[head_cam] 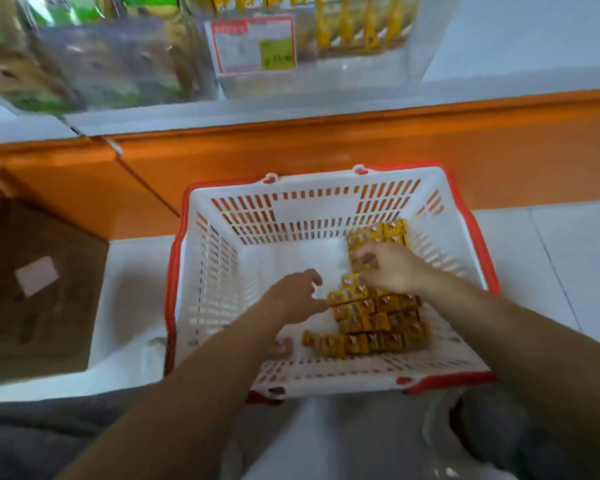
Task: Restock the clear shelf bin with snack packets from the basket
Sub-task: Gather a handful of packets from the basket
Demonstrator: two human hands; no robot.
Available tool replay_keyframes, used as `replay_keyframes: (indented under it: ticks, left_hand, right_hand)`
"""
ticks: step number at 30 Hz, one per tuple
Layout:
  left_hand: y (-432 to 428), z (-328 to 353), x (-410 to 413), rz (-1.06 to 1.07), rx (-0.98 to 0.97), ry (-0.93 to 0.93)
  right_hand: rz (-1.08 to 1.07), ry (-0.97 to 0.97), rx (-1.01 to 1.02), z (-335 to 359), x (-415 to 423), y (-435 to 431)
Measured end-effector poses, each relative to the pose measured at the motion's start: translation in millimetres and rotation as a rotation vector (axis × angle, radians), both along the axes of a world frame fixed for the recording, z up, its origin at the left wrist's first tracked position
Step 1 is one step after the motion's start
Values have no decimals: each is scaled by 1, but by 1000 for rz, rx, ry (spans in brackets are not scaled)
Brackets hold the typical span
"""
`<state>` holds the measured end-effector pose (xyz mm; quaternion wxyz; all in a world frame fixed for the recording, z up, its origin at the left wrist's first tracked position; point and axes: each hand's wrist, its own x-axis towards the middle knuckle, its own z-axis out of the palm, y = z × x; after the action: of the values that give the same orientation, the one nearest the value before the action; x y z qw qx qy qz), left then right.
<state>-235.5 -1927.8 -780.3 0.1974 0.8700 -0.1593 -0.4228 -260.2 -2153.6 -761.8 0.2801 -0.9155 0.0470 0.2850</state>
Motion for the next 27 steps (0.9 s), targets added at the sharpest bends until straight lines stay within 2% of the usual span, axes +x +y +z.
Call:
replay_keyframes:
  ticks: [5, 8, 14, 18, 22, 27]
  left_hand:
    - [-26, -45, -19, -66, -80, 190]
    - [-25, -59, -24, -160, -46, 264]
    - [-5, -62, -12, -213, 20, 501]
    - [5, -60, -13, -217, 20, 514]
    - [1, -57, -22, -285, 17, 454]
    - [0, -55, -21, -309, 34, 542]
  right_hand:
    - [207, 128, -79, -29, -9, 4]
    - [332, 145, -245, -45, -19, 10]
    - [445, 148, -375, -48, -15, 18]
    - [421, 119, -355, -47, -17, 22]
    - [358, 133, -229, -46, -24, 20]
    - [326, 135, -199, -42, -27, 23]
